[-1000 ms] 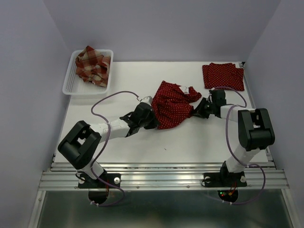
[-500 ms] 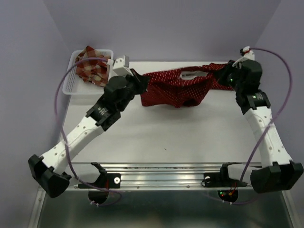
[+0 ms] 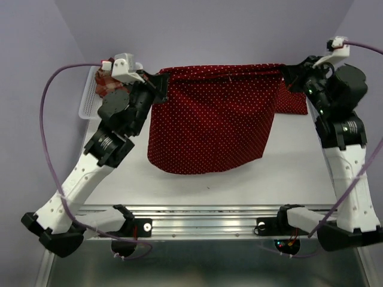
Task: Fold and stack the skirts
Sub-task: Flatten the skirt out, then fold the skirt
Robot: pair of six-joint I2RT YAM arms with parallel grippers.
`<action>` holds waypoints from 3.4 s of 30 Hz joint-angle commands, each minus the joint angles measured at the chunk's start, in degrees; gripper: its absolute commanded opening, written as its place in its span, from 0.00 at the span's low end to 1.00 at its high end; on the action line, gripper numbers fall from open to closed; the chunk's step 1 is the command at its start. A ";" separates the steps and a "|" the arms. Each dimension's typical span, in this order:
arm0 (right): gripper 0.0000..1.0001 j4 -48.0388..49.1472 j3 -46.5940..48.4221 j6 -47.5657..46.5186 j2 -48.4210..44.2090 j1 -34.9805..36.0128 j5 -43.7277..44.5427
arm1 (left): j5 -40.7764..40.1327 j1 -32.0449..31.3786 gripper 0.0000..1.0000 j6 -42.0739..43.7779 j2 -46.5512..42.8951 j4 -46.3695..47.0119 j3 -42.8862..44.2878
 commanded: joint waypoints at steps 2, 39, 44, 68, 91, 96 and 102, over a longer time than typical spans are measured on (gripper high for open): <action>0.01 0.22 4.52 -3.46 15.46 -0.82 3.31 | 8.20 12.63 0.00 0.09 10.66 -0.34 5.81; 1.00 -6.73 -38.54 6.11 -3.65 -0.82 2.44 | 28.57 20.50 0.99 -10.91 7.72 2.83 -37.17; 1.00 -4.53 -37.91 7.07 -2.69 -0.82 -2.48 | 27.34 19.97 0.99 -10.74 8.93 2.39 -31.72; 1.00 1.28 -28.70 3.56 21.30 34.93 7.78 | 11.43 24.72 0.99 -5.73 44.53 -11.32 1.58; 1.00 -8.30 -1.97 1.80 52.33 58.86 22.56 | 14.33 27.44 0.97 -3.97 62.64 -13.60 16.36; 0.96 -8.74 -1.79 2.59 54.35 58.86 21.24 | 15.12 27.53 0.79 -3.62 65.72 -14.48 18.56; 0.78 -8.83 -2.06 4.17 55.67 58.86 21.50 | 15.12 27.71 0.58 -3.00 68.27 -16.68 21.72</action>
